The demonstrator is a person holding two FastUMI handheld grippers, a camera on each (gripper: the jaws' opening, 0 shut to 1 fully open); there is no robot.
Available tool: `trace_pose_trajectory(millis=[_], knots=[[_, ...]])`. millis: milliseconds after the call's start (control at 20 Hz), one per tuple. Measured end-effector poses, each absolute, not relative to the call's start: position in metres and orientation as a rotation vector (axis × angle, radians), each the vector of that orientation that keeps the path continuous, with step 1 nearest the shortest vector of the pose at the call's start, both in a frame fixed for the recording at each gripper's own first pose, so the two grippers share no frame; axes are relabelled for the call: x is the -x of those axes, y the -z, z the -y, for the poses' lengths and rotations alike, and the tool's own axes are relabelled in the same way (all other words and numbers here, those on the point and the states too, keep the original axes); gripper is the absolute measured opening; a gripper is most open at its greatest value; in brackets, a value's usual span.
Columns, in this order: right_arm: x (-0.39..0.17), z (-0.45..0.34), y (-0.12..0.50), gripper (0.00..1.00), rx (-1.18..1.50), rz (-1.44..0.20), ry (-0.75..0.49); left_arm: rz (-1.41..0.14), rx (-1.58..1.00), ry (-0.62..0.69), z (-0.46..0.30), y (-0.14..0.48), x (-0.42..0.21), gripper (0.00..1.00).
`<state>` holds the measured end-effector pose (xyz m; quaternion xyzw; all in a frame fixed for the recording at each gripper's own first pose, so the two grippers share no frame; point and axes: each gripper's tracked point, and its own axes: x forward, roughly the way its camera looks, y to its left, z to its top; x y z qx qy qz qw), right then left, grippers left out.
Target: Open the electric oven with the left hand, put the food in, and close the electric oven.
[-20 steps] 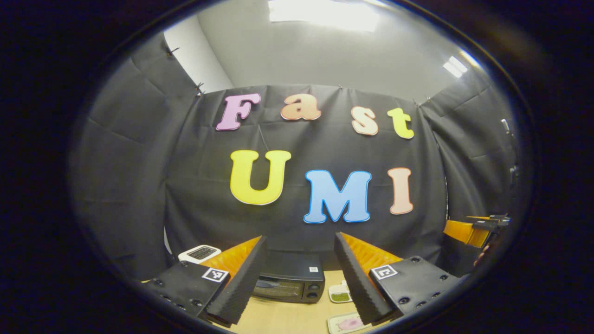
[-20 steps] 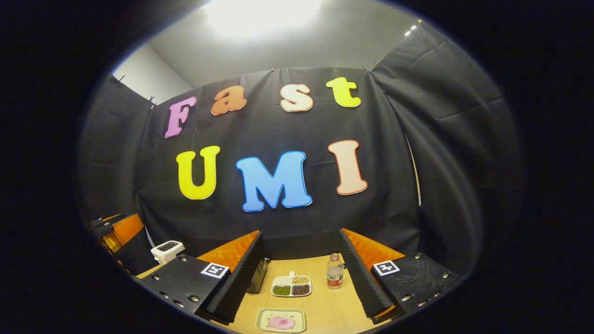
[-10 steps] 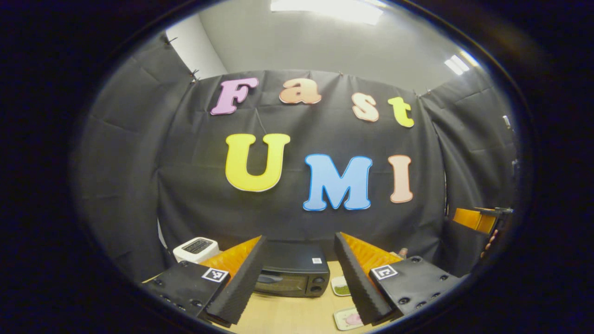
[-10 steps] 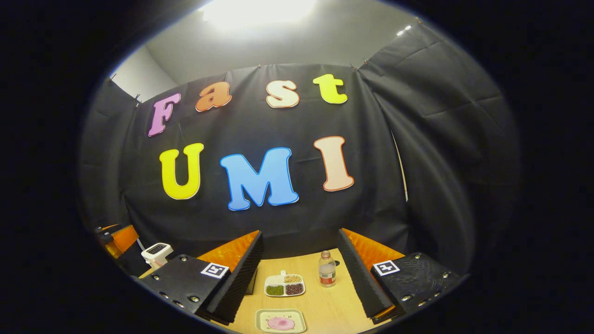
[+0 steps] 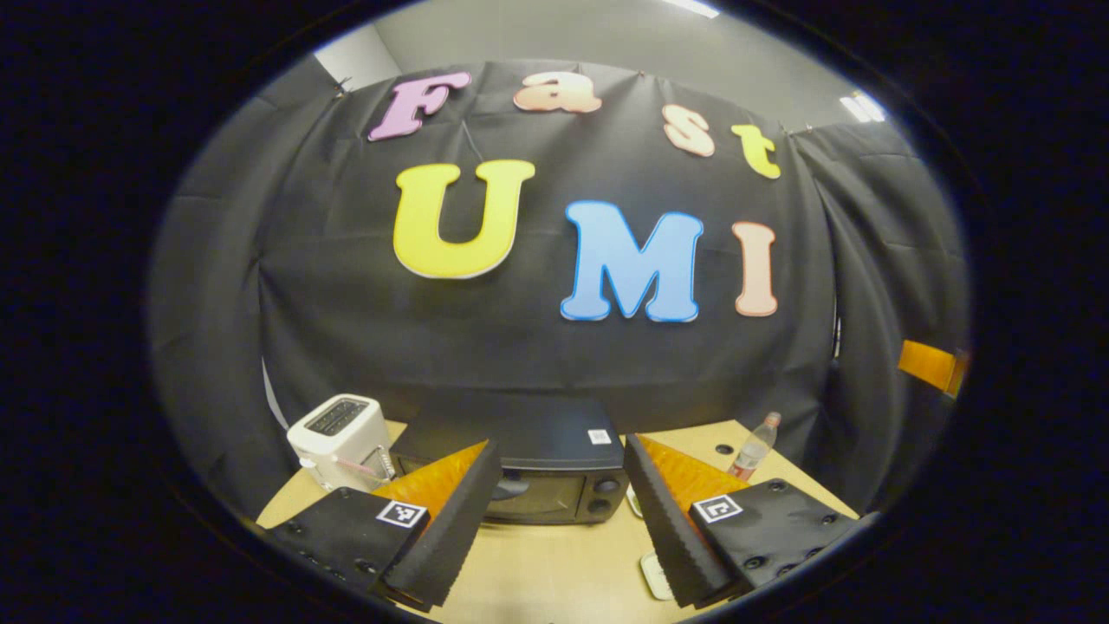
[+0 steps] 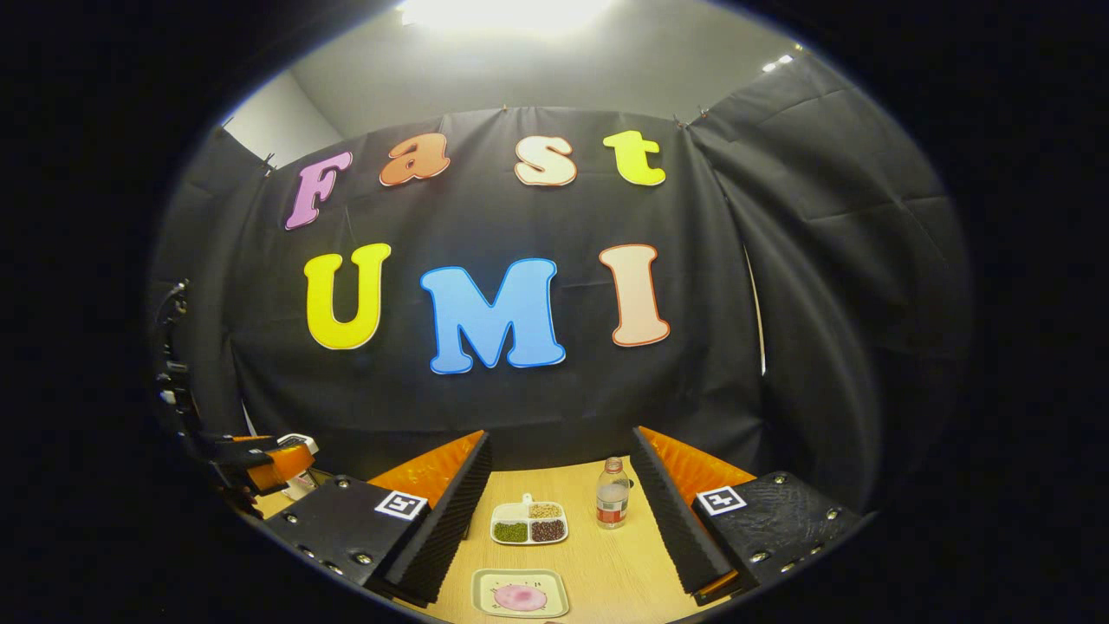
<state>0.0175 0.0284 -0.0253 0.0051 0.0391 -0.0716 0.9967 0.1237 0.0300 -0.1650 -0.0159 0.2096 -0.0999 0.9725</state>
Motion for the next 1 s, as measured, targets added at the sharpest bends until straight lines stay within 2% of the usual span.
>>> trace_pose_trajectory(millis=[100, 250, 350, 400, 500, 550, 600, 800, 850, 900, 1000], knots=[[-0.015, -0.026, 0.026, 0.97, 0.002, -0.078, 0.159, -0.512, 0.039, 0.201, -0.033, 0.197, -0.138, 0.92], [-0.012, -0.022, 0.032, 0.97, 0.002, -0.092, 0.183, -0.594, -0.003, 0.174, -0.049, 0.236, -0.158, 0.99], [-0.009, -0.019, 0.036, 0.97, 0.005, -0.104, 0.202, -0.609, -0.038, 0.163, -0.059, 0.252, -0.174, 1.00], [-0.009, -0.018, 0.038, 0.98, 0.005, -0.112, 0.209, -0.618, -0.049, 0.158, -0.064, 0.260, -0.182, 0.96], [-0.009, -0.016, 0.042, 0.98, 0.008, -0.127, 0.221, -0.639, -0.060, 0.143, -0.073, 0.274, -0.197, 0.96], [-0.009, -0.015, 0.043, 0.98, 0.011, -0.132, 0.228, -0.648, -0.063, 0.137, -0.077, 0.279, -0.205, 1.00], [-0.008, -0.015, 0.043, 0.97, 0.014, -0.135, 0.235, -0.656, -0.068, 0.136, -0.080, 0.287, -0.211, 0.96], [-0.008, -0.017, 0.046, 0.98, 0.027, -0.150, 0.254, -0.704, -0.081, 0.138, -0.083, 0.308, -0.226, 1.00], [-0.008, -0.019, 0.047, 0.98, 0.028, -0.153, 0.256, -0.714, -0.092, 0.139, -0.084, 0.314, -0.227, 0.92], [-0.009, -0.021, 0.047, 0.98, 0.028, -0.155, 0.256, -0.727, -0.112, 0.135, -0.088, 0.320, -0.228, 1.00], [-0.009, -0.024, 0.048, 0.98, 0.038, -0.158, 0.261, -0.716, -0.121, 0.126, -0.088, 0.323, -0.231, 1.00]])
